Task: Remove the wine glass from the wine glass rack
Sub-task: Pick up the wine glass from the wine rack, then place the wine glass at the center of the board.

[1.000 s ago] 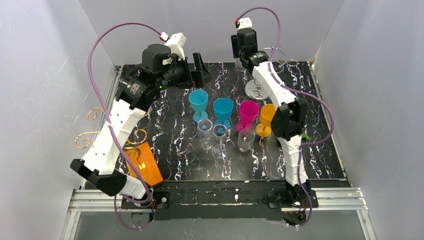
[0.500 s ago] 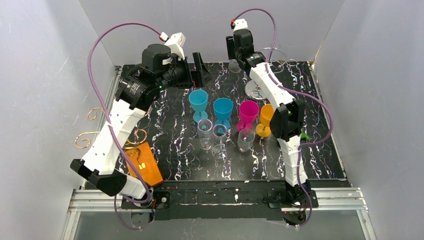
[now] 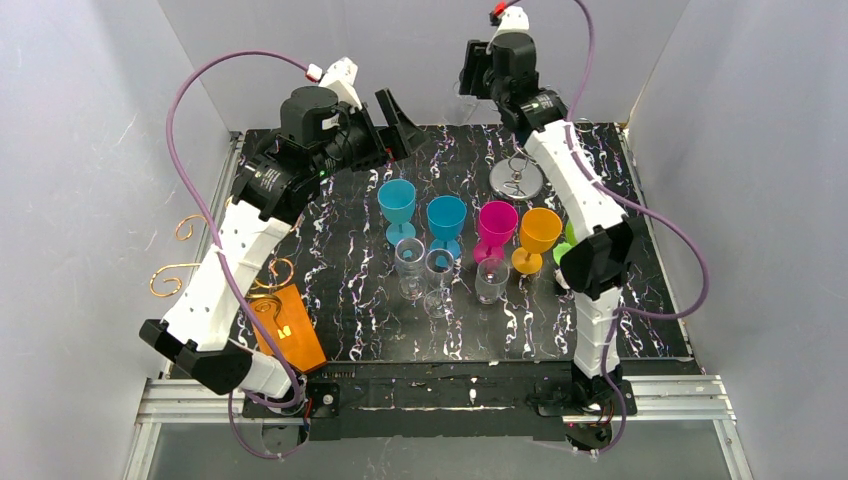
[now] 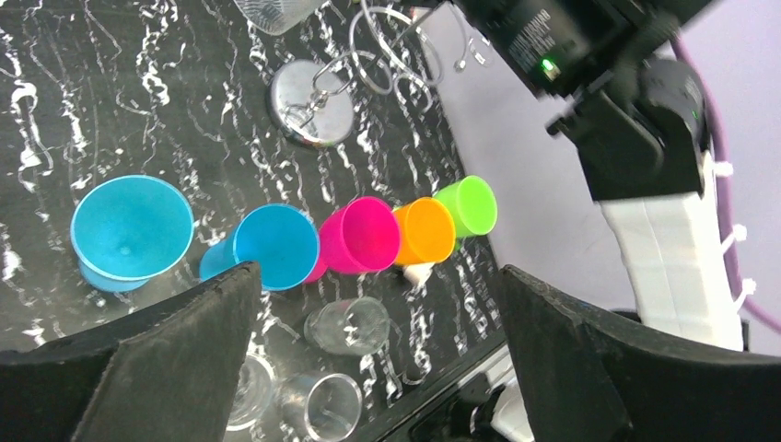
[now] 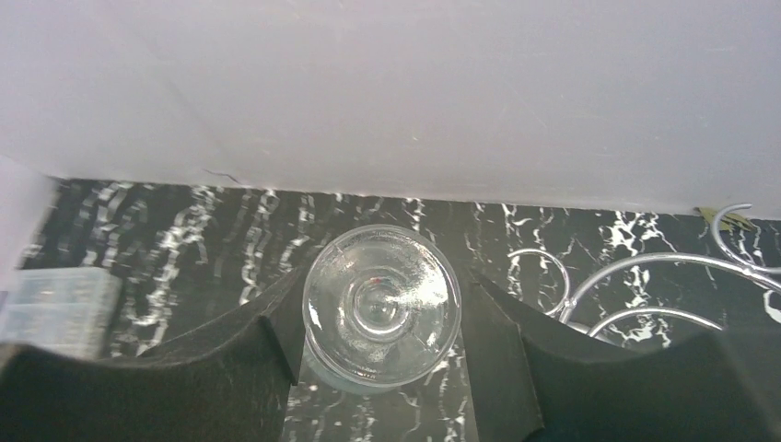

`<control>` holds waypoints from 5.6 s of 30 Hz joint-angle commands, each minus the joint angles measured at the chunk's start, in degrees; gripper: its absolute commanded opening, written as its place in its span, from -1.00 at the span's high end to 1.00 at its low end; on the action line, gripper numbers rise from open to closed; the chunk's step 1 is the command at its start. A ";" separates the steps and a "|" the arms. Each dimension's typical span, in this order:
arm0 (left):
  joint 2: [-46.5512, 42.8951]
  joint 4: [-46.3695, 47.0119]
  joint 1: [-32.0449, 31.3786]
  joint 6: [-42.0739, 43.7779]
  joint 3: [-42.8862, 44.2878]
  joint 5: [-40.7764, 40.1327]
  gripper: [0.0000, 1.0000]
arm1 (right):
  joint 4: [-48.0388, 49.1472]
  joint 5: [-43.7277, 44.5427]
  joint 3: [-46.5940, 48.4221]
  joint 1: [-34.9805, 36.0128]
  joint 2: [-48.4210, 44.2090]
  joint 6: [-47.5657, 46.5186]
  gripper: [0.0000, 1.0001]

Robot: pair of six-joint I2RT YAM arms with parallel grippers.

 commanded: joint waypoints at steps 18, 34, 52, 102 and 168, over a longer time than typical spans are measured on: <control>-4.66 27.50 -2.59 -20.33 -14.25 -6.09 -0.39 | 2.01 -23.68 -14.90 -7.55 -27.39 25.03 -0.01; -1.13 34.42 -3.41 -25.23 -16.23 -2.93 -0.18 | 12.64 -40.95 -24.09 -14.10 -32.22 39.25 0.01; 5.44 39.50 -3.49 -29.48 -10.56 6.00 0.06 | 19.00 -48.89 -25.88 -15.93 -32.27 46.76 0.02; -2.57 28.60 -16.47 -9.50 -10.54 3.65 1.00 | -9.59 -28.81 -34.76 -18.94 -47.23 22.35 -0.97; 17.72 -24.97 -42.89 11.13 9.95 -17.31 -0.97 | -21.71 -15.63 -29.07 -18.94 -45.81 11.52 -0.97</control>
